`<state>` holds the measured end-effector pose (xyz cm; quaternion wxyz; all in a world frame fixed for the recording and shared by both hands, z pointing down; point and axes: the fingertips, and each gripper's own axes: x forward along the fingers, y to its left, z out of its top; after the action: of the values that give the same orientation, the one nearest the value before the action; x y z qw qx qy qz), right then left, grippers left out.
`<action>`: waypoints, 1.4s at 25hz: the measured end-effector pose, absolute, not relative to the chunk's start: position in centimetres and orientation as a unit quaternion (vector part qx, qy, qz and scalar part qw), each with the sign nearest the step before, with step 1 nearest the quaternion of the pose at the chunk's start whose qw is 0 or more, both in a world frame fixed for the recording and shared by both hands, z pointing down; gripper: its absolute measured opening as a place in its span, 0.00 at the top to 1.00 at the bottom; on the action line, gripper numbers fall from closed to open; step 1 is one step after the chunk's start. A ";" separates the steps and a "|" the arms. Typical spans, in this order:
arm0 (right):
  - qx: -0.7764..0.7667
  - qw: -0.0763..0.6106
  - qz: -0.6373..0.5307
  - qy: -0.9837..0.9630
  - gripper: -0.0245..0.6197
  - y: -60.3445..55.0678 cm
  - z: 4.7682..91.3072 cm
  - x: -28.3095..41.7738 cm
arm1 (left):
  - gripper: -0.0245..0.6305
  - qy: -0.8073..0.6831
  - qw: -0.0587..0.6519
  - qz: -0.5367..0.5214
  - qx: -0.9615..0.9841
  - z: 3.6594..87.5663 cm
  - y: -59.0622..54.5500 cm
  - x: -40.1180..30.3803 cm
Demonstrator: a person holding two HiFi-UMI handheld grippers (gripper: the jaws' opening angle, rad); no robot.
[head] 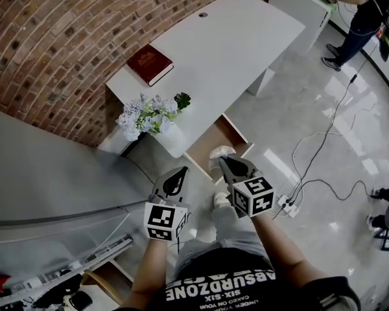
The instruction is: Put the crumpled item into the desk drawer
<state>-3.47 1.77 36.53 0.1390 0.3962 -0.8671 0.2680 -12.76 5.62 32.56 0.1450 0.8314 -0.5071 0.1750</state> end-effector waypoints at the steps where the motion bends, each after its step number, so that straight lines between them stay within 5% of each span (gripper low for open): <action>1: 0.394 0.141 0.270 -0.867 0.95 1.5 36.8 -3.5 | 0.96 -0.506 0.149 0.176 0.831 32.8 5.4 -12.6; 35: 0.371 0.193 0.342 -0.842 0.95 -1.8 46.0 -3.4 | 0.96 -0.459 0.207 0.232 0.832 39.6 2.1 -10.6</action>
<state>-3.45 -1.84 45.98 0.1928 0.3709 -0.8416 0.3422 -10.64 2.14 39.59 0.2069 0.8324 -0.4589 0.2320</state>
